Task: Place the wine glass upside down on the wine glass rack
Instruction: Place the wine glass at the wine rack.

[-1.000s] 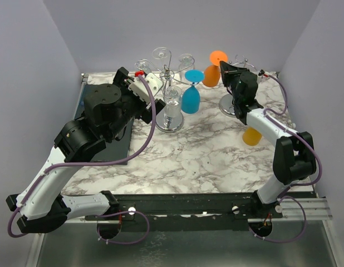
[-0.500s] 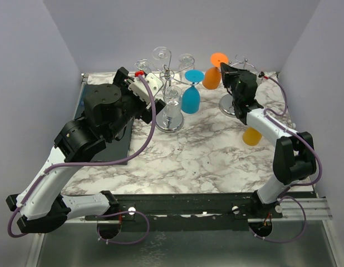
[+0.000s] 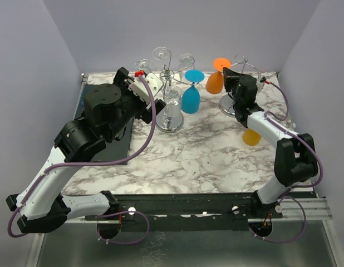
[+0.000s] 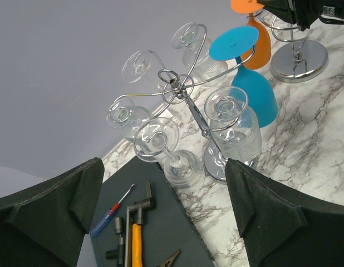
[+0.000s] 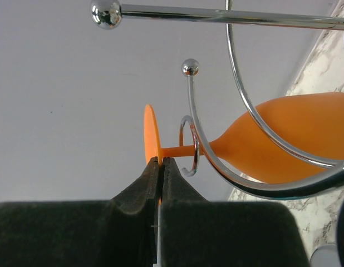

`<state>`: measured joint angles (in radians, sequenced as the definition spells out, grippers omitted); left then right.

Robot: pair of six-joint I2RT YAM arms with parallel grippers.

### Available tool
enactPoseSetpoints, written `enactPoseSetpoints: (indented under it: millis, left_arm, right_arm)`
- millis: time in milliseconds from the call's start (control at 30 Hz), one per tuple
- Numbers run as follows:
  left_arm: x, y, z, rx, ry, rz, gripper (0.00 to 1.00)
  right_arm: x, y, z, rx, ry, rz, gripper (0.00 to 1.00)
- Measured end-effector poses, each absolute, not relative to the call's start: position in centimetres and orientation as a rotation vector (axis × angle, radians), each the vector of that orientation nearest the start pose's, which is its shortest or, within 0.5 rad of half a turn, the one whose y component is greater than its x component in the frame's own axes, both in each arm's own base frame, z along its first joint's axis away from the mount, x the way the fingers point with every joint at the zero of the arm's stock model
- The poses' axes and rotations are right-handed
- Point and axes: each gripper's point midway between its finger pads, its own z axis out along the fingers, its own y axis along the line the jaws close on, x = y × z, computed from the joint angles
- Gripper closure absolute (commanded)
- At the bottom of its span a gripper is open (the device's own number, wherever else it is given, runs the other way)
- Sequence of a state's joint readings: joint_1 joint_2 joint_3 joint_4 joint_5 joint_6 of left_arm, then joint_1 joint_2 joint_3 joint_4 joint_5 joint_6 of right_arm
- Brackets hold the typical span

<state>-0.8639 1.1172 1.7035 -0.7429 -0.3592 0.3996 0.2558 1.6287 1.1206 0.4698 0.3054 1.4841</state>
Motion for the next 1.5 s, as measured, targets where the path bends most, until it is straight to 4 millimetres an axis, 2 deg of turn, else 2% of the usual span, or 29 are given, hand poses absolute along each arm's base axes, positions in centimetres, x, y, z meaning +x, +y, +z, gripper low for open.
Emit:
enactPoseSetpoints:
  millis: [200,500,767,1033,1133,1500]
  left_arm:
    - [25.3,-17.7,46.2,0.790,1.525,-0.034,0.01]
    - [25.2,-17.8,46.2,0.791,1.524,-0.036,0.01]
    - [25.2,-17.7,46.3,0.790,1.522,-0.038,0.01]
    - [25.0,-17.5,46.5,0.785,1.517,-0.040,0.01]
    - [25.0,-17.5,46.6,0.783,1.515,-0.041,0.01]
    - [25.0,-17.5,46.4,0.785,1.518,-0.039,0.01]
  right_arm:
    - [51.3,12.0,29.0,1.195,1.258,1.075,0.99]
    - [50.3,12.0,30.8,1.179,1.233,1.108,0.99]
    - [50.0,12.0,31.1,1.175,1.233,1.116,0.99]
    - [48.8,11.7,31.0,1.182,1.245,1.108,0.99]
    - [48.6,11.6,30.5,1.190,1.259,1.096,0.96]
    - [48.1,11.3,28.8,1.208,1.297,1.050,0.69]
